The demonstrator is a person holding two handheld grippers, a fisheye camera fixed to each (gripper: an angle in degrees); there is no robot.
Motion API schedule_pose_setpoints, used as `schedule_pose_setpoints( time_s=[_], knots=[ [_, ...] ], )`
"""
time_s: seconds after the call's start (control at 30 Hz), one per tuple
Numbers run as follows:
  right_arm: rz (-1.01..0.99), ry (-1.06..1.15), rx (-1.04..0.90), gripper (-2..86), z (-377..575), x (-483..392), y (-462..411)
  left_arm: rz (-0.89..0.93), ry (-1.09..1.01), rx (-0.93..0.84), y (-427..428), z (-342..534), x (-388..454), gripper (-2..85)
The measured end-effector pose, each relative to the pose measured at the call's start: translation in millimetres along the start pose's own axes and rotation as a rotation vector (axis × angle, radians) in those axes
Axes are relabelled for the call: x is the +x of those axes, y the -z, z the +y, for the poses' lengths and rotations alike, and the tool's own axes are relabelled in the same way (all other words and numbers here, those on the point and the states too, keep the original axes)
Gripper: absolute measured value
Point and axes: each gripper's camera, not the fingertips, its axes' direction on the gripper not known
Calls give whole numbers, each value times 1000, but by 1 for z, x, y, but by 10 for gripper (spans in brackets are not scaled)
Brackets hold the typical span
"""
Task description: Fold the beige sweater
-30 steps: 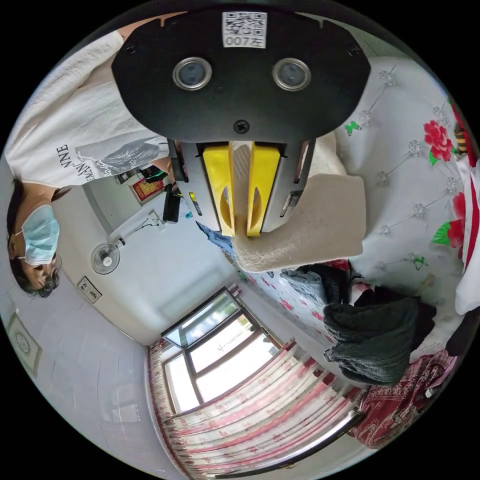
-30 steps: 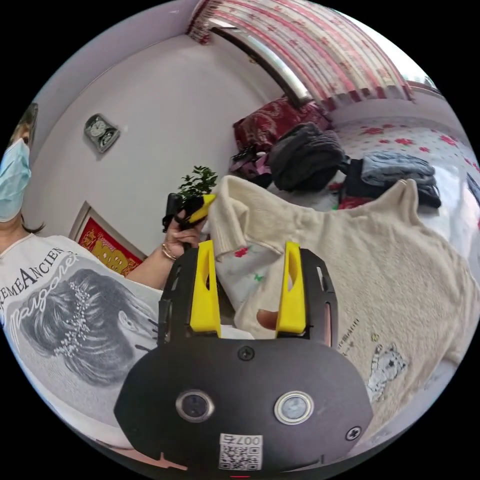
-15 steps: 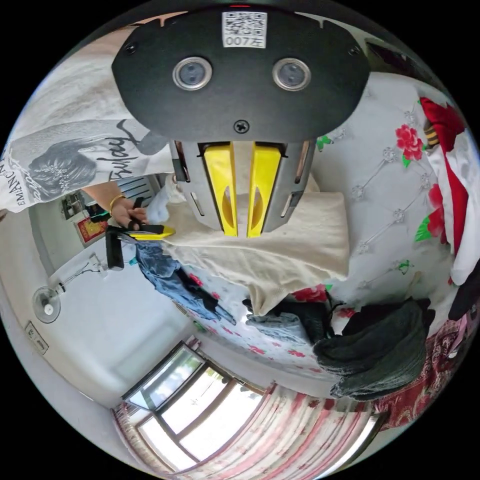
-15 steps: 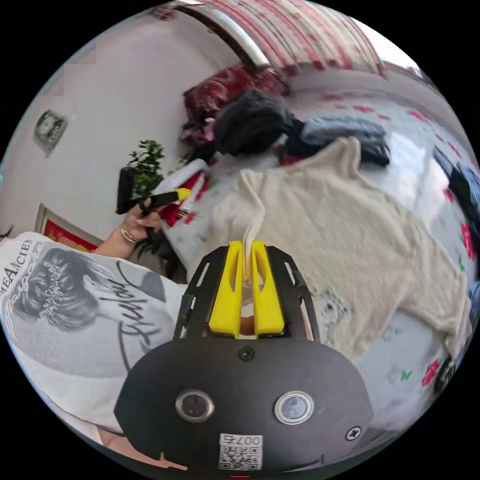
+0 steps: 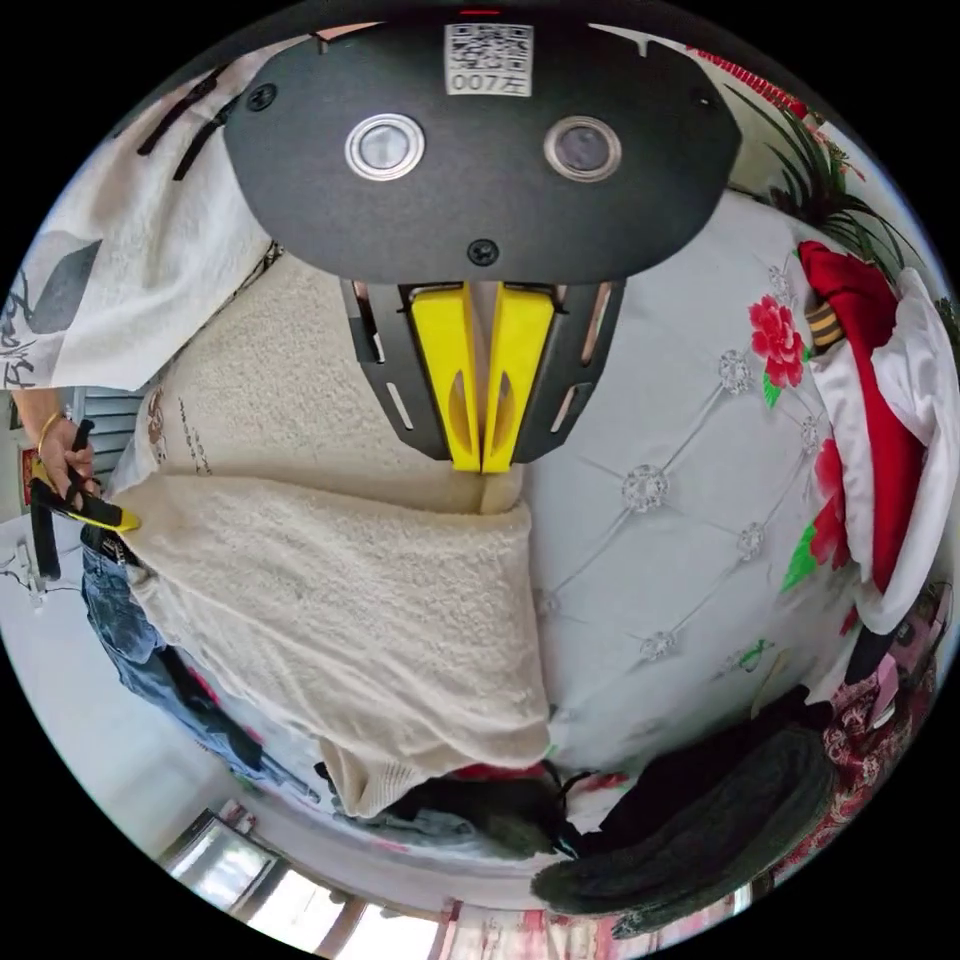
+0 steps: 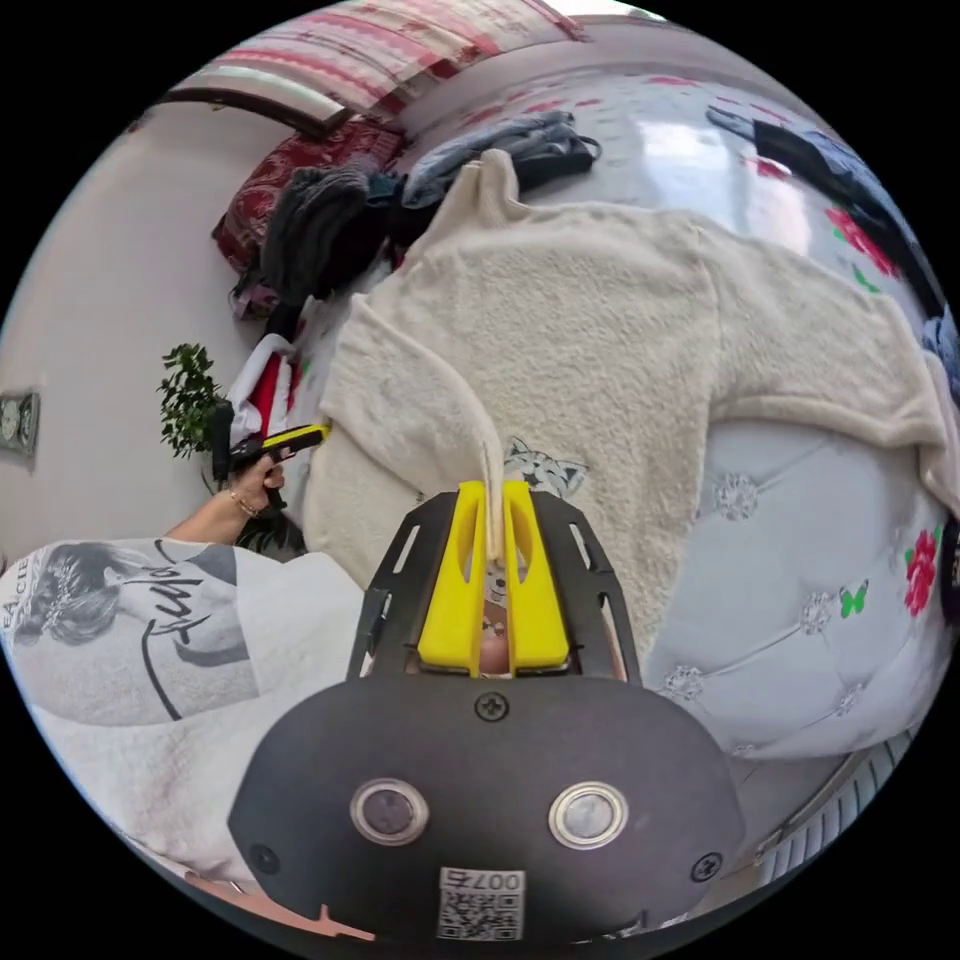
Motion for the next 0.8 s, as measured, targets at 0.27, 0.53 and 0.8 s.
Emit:
schedule_pose_setpoints(
  time_s=[0.27,0.53,0.8],
  knots=[
    [4,-205,271,52,41,95,69,18,67,0,44,2,11,-10],
    [-39,-634,637,96,78,275,177,85,332,-68,67,32,-11,-10],
    [-260,-953,845,104,77,381,179,98,411,-97,85,52,2,-10]
  ],
)
